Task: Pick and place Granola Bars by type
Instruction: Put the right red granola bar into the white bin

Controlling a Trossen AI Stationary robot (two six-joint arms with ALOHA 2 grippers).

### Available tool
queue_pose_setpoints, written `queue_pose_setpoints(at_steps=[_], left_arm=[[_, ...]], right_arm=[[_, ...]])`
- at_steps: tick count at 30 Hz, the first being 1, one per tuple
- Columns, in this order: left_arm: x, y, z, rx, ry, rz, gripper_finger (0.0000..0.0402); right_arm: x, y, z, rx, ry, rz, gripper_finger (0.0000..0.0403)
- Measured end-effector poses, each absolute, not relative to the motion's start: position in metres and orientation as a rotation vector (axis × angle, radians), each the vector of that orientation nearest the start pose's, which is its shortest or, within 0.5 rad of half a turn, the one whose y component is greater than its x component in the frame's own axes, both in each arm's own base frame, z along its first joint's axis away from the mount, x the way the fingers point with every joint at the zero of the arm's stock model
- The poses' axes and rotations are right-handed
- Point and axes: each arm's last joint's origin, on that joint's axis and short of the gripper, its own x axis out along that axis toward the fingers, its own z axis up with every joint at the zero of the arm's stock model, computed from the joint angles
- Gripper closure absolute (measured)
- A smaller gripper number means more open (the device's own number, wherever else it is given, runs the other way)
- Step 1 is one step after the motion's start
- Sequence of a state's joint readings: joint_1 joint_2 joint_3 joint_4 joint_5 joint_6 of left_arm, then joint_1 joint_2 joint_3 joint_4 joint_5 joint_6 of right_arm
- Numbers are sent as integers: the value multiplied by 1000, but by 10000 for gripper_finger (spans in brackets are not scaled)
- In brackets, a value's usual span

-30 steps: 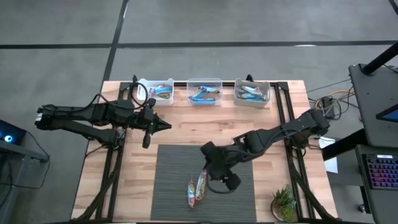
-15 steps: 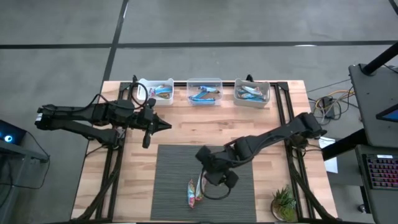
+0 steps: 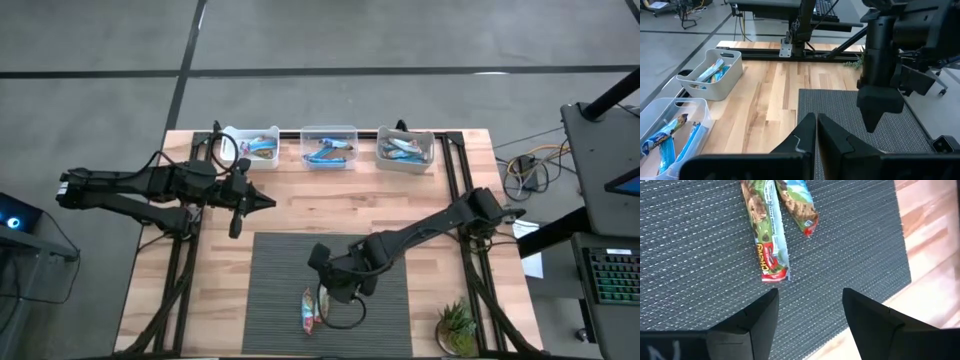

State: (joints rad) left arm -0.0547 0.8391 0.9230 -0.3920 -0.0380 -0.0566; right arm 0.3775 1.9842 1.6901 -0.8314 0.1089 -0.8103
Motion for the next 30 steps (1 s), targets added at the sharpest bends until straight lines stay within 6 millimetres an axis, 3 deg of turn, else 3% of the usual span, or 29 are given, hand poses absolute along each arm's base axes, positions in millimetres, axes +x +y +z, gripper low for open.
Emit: queue_pose_setpoints(at_steps=[20, 30], left_arm=[[177, -9, 330, -68, 378, -1, 401], [178, -9, 332, -70, 353, -2, 401]], right_arm=[[395, 158, 233, -897, 921, 808, 191], [394, 157, 226, -898, 925, 809, 192]])
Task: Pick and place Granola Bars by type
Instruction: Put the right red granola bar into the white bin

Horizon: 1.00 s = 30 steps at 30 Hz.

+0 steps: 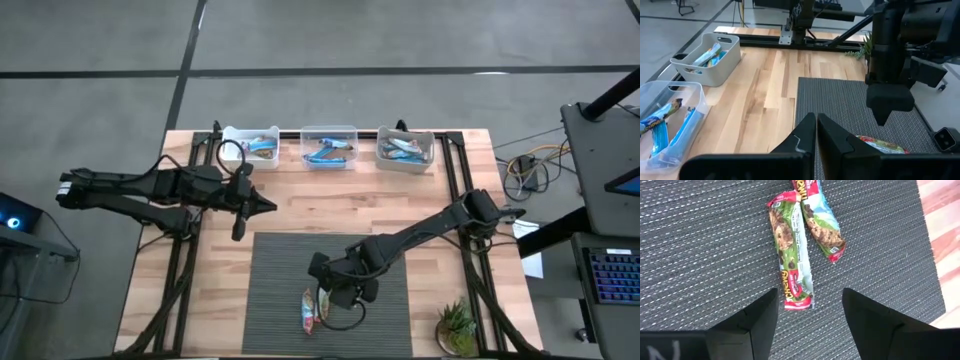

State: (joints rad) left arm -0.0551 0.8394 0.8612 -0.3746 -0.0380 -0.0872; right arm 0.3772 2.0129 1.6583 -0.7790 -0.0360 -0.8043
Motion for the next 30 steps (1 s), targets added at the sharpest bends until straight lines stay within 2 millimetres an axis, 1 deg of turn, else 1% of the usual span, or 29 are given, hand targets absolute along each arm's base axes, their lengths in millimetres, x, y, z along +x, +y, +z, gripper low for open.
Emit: queue_pose_setpoints(at_steps=[11, 19, 24, 30], left_arm=[[178, -9, 332, -69, 353, -2, 401], [178, -9, 332, -70, 353, -1, 401], [178, -9, 332, -69, 353, -1, 401], [178, -9, 332, -69, 353, -1, 401]], right_arm=[[395, 150, 211, -874, 939, 783, 192], [397, 148, 211, -871, 933, 776, 192], [400, 147, 210, -866, 897, 760, 192], [401, 147, 205, -807, 888, 749, 192]])
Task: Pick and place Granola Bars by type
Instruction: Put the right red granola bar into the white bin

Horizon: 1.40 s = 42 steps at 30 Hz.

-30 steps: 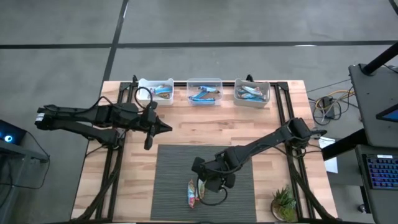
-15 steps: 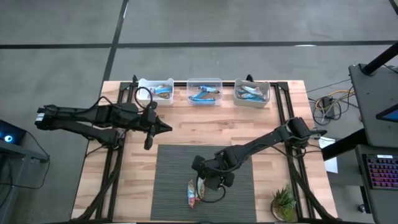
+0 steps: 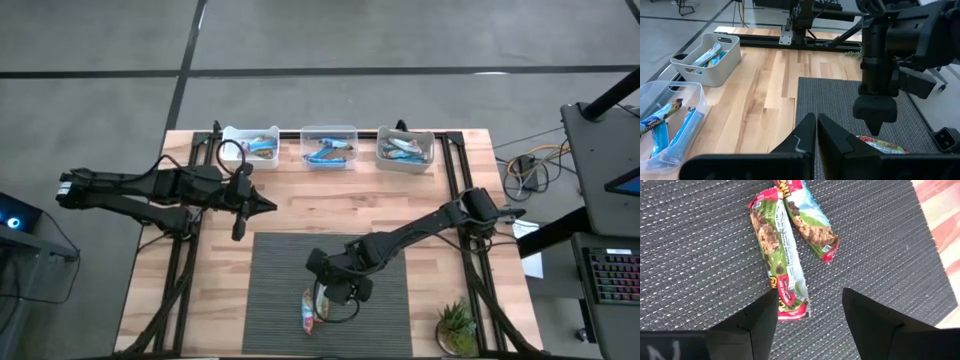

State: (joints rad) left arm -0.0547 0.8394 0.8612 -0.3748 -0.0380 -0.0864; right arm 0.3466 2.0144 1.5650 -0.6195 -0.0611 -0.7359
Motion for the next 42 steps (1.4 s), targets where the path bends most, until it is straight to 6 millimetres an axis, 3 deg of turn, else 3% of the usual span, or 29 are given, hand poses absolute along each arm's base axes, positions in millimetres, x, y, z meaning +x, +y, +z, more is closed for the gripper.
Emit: queue_pose_setpoints(at_steps=[14, 30, 37, 42], left_arm=[[178, -9, 332, -69, 353, -2, 401], [178, -9, 332, -65, 353, -2, 401], [178, -9, 332, -65, 353, -2, 401], [178, -9, 332, -63, 353, -2, 401]], right_arm=[[399, 146, 197, -742, 890, 745, 192], [411, 146, 214, -637, 816, 677, 192], [418, 142, 227, -560, 796, 633, 192], [427, 141, 254, -447, 736, 590, 192]])
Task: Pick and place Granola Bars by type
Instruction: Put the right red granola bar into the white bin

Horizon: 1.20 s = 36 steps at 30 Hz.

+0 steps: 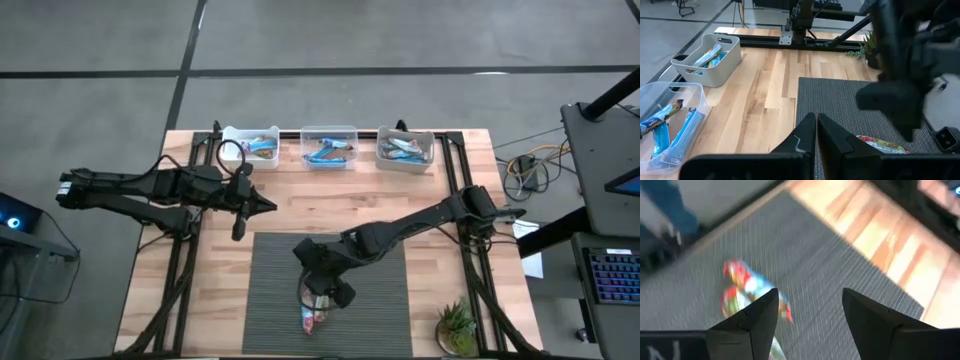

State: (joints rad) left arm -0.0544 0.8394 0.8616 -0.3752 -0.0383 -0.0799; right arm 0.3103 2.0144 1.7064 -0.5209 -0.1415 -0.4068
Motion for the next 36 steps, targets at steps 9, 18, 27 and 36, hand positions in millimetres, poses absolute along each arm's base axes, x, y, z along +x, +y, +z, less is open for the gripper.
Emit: queue_pose_setpoints(at_steps=[9, 18, 27, 36], left_arm=[[178, -9, 332, -54, 353, -3, 401], [172, -8, 335, -55, 335, -4, 401], [163, -8, 340, -55, 309, 1, 401], [160, -7, 340, -57, 309, 8, 401]], right_arm=[[437, 146, 324, -259, 580, 509, 192], [429, 145, 364, -198, 575, 490, 192], [427, 144, 375, -146, 567, 488, 192], [444, 152, 348, -128, 599, 502, 192]])
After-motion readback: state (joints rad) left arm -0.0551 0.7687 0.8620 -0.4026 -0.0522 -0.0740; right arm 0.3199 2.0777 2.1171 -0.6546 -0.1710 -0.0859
